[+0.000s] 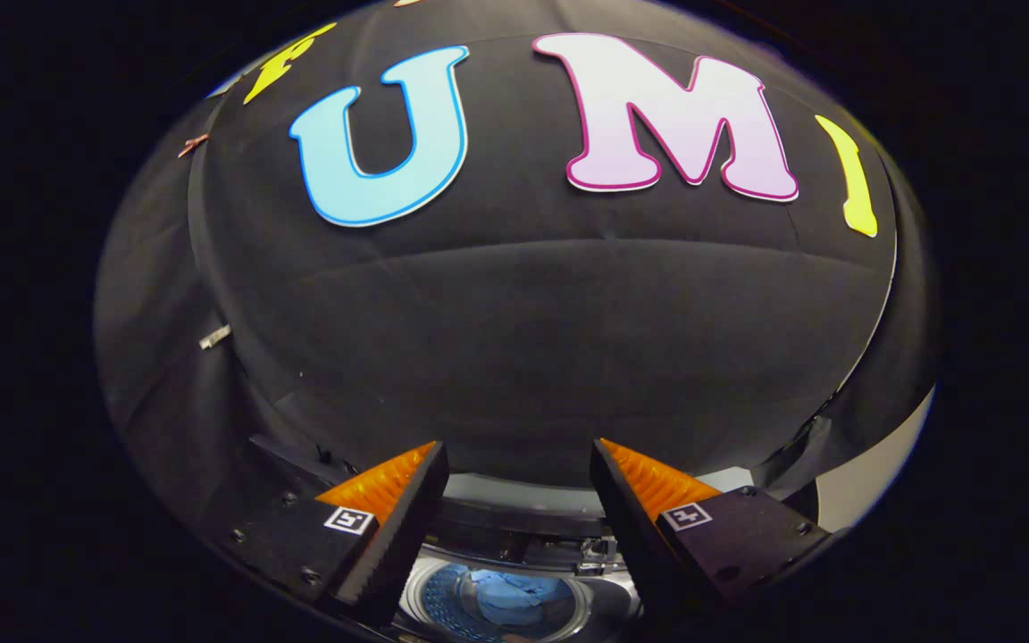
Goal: Put the clothes into the washing machine and then close the washing machine lid.
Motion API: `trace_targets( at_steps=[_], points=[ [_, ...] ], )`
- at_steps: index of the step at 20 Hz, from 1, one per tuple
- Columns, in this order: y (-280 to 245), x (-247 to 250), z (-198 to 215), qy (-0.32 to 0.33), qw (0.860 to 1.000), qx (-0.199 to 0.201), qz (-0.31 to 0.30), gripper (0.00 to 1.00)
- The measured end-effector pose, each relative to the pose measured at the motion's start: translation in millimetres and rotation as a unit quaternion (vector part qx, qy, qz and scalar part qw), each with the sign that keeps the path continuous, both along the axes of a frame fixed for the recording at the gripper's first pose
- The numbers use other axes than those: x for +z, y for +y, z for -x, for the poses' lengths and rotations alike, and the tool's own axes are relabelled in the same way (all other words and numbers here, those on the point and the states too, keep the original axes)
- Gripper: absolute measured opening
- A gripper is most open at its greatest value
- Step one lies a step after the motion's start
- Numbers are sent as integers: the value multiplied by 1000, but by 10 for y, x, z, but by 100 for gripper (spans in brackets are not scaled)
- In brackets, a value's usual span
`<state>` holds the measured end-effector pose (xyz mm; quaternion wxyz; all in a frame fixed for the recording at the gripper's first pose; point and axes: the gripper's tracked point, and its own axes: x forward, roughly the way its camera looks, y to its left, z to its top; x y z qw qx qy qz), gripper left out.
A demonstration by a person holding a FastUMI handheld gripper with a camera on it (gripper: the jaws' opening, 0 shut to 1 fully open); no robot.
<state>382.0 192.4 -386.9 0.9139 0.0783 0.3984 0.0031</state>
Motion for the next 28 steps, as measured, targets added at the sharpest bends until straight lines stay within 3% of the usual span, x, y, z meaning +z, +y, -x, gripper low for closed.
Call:
trace_targets(
  at_steps=[18, 28],
  points=[
    [360, 77, 1677, 52, 998, 47, -2, 99],
    [269, 1345, 2034, -80, 993, 82, -26, 99]
  ],
)
